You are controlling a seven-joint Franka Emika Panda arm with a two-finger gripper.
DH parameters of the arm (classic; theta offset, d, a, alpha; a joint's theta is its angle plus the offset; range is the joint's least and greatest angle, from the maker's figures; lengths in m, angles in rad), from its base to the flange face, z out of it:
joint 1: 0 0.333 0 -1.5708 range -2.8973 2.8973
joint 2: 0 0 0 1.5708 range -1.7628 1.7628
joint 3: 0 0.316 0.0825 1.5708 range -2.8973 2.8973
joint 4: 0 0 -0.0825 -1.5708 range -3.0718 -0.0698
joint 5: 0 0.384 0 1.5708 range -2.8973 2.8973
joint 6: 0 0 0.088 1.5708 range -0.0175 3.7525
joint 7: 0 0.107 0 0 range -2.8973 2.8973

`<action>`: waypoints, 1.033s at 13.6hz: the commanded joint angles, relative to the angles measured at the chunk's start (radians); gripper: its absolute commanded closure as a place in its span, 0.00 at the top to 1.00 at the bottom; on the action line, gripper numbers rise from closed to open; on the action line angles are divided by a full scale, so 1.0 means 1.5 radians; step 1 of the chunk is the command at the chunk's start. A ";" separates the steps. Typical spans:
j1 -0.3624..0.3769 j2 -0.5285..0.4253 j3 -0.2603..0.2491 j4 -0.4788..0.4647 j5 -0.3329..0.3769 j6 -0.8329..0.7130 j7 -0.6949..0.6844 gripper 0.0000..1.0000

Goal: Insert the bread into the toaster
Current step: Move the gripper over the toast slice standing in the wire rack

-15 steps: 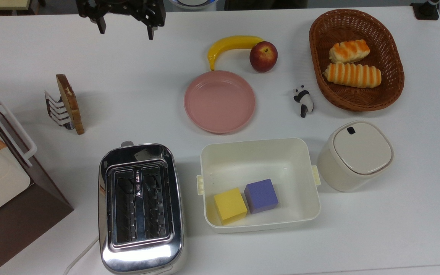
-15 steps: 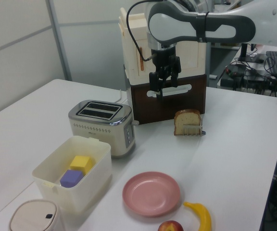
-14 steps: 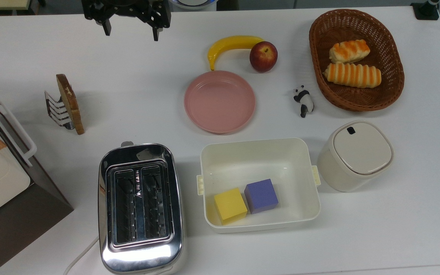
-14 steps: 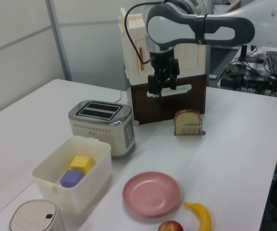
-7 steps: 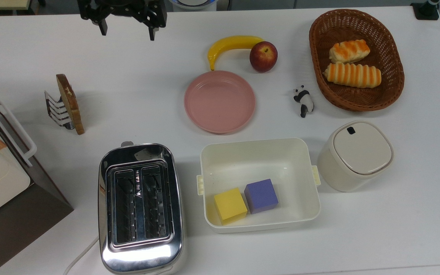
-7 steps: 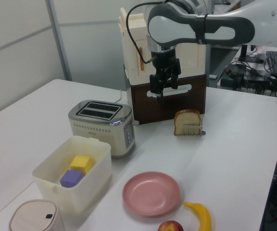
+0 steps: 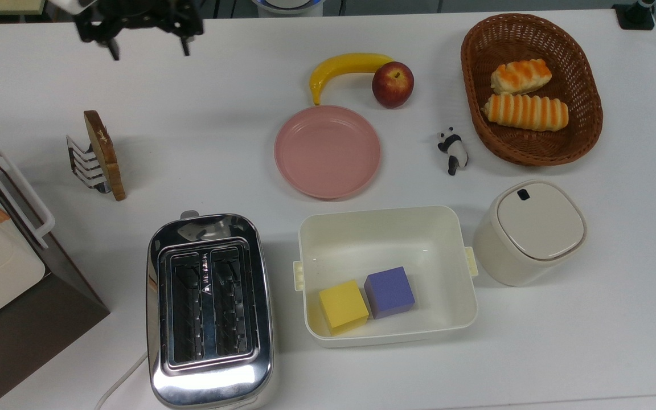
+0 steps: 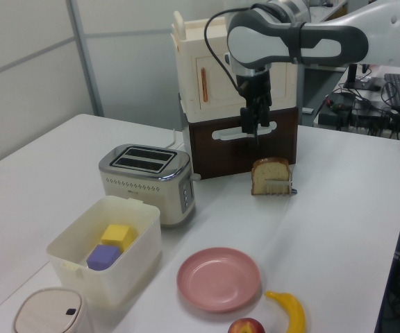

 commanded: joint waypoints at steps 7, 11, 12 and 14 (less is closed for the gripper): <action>-0.119 0.010 -0.001 -0.172 -0.103 0.197 -0.121 0.97; -0.142 0.047 -0.001 -0.182 -0.106 0.247 -0.131 0.84; -0.145 0.049 -0.001 -0.206 -0.106 0.294 -0.139 0.84; -0.150 0.046 -0.001 -0.258 -0.105 0.378 -0.162 0.78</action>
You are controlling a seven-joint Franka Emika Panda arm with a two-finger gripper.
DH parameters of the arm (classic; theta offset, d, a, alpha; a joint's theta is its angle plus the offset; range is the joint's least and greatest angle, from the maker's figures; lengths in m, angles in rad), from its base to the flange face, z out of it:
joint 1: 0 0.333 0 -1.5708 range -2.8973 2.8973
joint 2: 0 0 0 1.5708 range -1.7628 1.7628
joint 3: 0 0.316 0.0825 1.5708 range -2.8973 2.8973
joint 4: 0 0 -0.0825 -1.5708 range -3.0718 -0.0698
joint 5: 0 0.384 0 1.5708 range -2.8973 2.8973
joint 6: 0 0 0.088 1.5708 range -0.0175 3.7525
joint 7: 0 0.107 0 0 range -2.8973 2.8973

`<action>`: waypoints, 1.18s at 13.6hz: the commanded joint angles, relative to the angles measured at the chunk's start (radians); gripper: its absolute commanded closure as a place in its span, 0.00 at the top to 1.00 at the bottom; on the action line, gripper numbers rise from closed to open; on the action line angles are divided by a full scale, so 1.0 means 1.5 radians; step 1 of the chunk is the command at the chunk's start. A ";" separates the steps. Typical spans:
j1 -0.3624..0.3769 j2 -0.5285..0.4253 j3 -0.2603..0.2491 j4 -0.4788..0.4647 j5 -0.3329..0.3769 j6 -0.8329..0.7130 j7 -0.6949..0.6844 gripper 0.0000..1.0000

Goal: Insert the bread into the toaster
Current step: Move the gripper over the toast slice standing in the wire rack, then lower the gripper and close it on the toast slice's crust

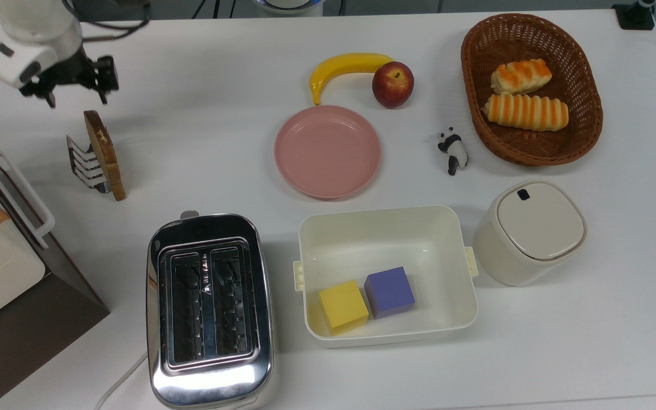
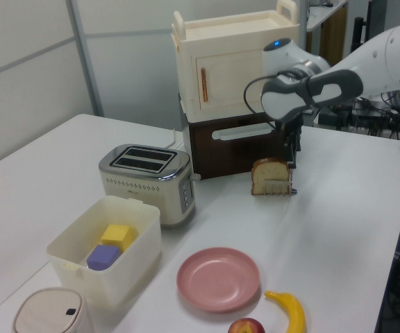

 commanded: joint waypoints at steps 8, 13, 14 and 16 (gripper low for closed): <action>-0.007 -0.023 0.001 -0.083 -0.008 0.113 -0.057 0.43; -0.005 -0.019 0.001 -0.075 -0.002 0.116 -0.056 0.39; -0.004 -0.018 0.001 -0.075 -0.002 0.116 -0.056 0.39; -0.002 -0.018 0.002 -0.070 -0.002 0.116 -0.051 0.49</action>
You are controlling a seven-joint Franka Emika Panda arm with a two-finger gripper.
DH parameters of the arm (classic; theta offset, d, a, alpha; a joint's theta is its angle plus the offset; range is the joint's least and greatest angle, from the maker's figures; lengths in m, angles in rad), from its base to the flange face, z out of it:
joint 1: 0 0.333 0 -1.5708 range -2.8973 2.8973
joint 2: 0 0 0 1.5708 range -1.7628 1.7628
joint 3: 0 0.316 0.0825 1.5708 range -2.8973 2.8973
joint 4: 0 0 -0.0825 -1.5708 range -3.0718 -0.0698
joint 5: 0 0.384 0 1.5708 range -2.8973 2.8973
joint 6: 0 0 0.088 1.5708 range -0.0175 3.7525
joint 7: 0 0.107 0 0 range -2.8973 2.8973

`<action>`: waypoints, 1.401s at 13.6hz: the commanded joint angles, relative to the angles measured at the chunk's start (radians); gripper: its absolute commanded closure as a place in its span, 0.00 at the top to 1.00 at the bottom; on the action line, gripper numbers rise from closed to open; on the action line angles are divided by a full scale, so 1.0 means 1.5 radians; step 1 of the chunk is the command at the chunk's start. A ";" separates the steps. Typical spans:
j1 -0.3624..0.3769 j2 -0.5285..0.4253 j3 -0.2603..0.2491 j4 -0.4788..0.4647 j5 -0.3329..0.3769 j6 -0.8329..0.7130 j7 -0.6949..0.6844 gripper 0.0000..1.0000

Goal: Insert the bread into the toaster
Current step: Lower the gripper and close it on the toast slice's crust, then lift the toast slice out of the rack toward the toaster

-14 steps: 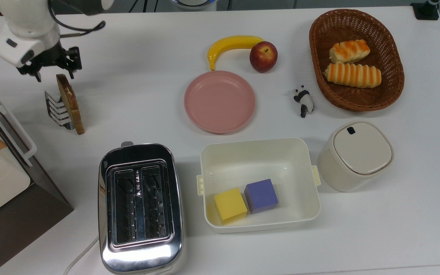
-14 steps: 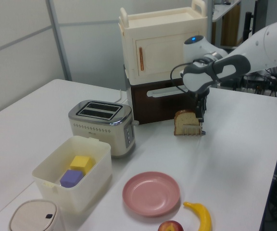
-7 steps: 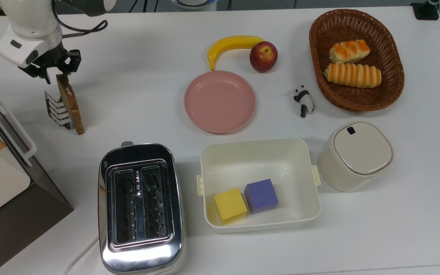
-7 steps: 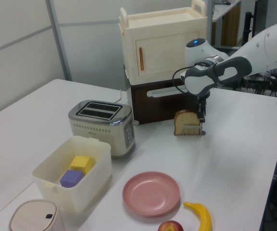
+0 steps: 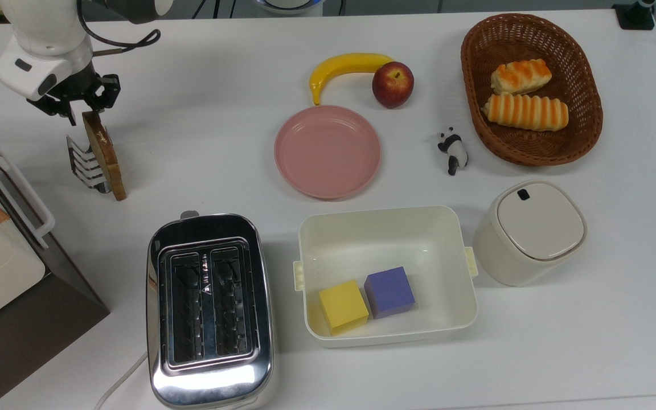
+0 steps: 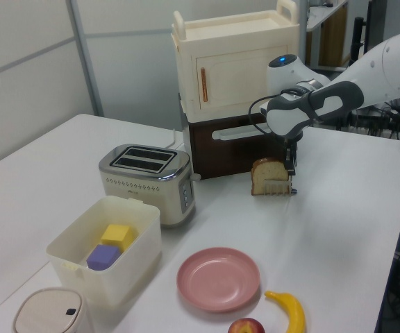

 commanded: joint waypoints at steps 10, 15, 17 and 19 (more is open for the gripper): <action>0.008 -0.015 0.007 -0.005 0.020 0.036 -0.002 0.13; 0.009 -0.029 0.009 0.059 0.059 0.019 -0.003 0.13; 0.027 -0.030 0.013 0.120 0.092 -0.034 -0.002 0.13; 0.045 -0.031 0.013 0.189 0.160 -0.080 0.016 0.12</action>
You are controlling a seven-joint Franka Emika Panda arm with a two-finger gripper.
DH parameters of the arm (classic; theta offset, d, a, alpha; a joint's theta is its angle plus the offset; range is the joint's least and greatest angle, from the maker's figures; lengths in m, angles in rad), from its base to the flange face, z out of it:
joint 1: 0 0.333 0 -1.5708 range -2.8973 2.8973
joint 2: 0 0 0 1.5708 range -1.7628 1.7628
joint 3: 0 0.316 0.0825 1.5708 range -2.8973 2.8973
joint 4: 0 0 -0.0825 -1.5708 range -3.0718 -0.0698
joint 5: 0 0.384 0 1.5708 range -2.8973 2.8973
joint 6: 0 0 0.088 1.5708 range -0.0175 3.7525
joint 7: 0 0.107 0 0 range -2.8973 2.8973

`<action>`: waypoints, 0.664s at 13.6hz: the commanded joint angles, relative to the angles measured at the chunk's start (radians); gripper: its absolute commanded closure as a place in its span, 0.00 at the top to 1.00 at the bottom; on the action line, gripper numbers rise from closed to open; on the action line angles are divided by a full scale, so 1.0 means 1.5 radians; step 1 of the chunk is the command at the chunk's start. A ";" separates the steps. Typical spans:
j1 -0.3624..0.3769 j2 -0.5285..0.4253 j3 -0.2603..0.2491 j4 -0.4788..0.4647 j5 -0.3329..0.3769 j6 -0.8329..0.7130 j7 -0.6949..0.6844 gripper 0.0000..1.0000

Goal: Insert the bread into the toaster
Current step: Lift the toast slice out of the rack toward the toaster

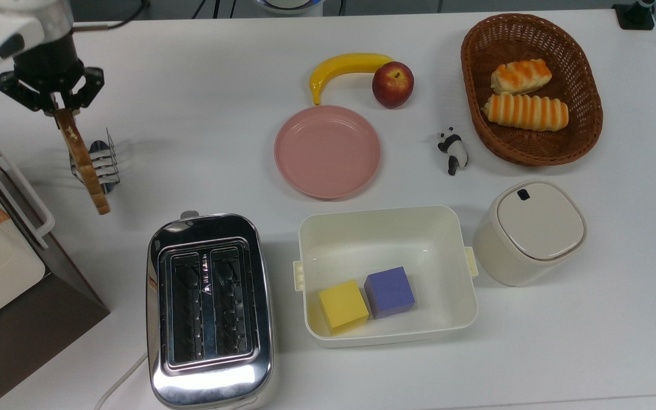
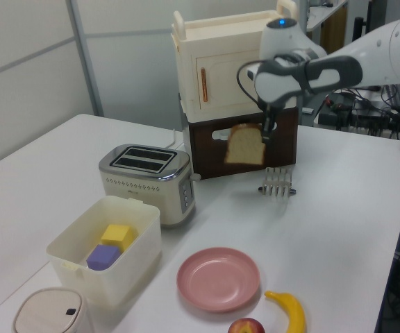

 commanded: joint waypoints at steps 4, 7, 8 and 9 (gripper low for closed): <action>0.076 -0.008 -0.004 0.116 0.109 -0.053 0.114 0.09; 0.109 -0.004 -0.004 0.132 0.107 -0.027 0.179 0.09; 0.118 -0.003 -0.004 0.134 0.106 -0.013 0.207 0.08; 0.127 -0.003 -0.004 0.135 0.106 0.005 0.236 0.08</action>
